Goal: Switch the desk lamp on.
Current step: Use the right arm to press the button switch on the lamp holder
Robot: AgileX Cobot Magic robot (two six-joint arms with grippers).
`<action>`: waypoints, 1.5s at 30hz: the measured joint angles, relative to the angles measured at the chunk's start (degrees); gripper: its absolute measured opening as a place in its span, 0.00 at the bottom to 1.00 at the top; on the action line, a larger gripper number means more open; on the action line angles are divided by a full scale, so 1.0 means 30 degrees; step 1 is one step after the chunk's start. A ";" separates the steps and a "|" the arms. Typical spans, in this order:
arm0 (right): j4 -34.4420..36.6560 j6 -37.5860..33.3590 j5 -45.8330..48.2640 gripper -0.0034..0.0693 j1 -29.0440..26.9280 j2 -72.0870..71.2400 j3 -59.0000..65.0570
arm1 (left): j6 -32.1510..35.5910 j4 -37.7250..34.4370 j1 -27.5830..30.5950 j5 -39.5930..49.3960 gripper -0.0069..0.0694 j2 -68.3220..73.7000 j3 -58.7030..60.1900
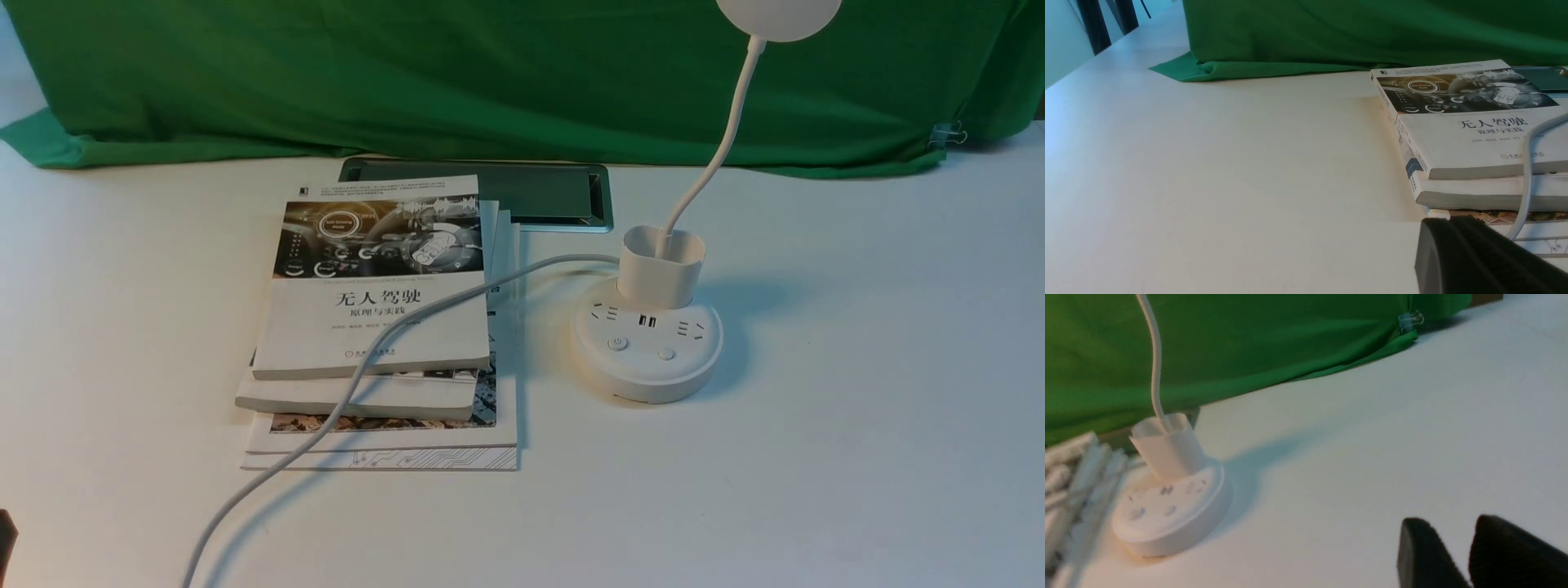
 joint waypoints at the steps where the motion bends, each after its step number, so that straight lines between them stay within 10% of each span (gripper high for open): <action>1: 0.0635 0.3118 0.0000 0.37 0.0000 0.0000 0.0000 | 0.0000 0.0000 0.0000 0.0000 0.12 0.0000 0.0000; 7: 0.2016 1.2378 0.0047 0.37 0.0000 0.0000 0.0000 | 0.0000 0.0000 0.0000 0.0000 0.12 0.0000 0.0000; 16: 0.1592 1.0119 0.0030 0.37 0.0000 0.0000 0.0000 | 0.0000 0.0000 0.0000 0.0000 0.12 0.0000 0.0000; 24: 0.2131 0.4968 -0.0560 0.32 0.0940 0.0209 -0.0868 | 0.0000 0.0000 0.0000 0.0000 0.12 0.0000 0.0000; 32: 0.2131 -0.9072 0.3395 0.09 0.3678 0.7727 -1.1003 | 0.0000 0.0000 0.0000 0.0000 0.12 0.0000 0.0000; 45: 0.2205 -1.5784 1.3459 0.09 0.6850 1.9505 -2.0204 | 0.0000 0.0000 0.0000 0.0000 0.12 0.0000 0.0000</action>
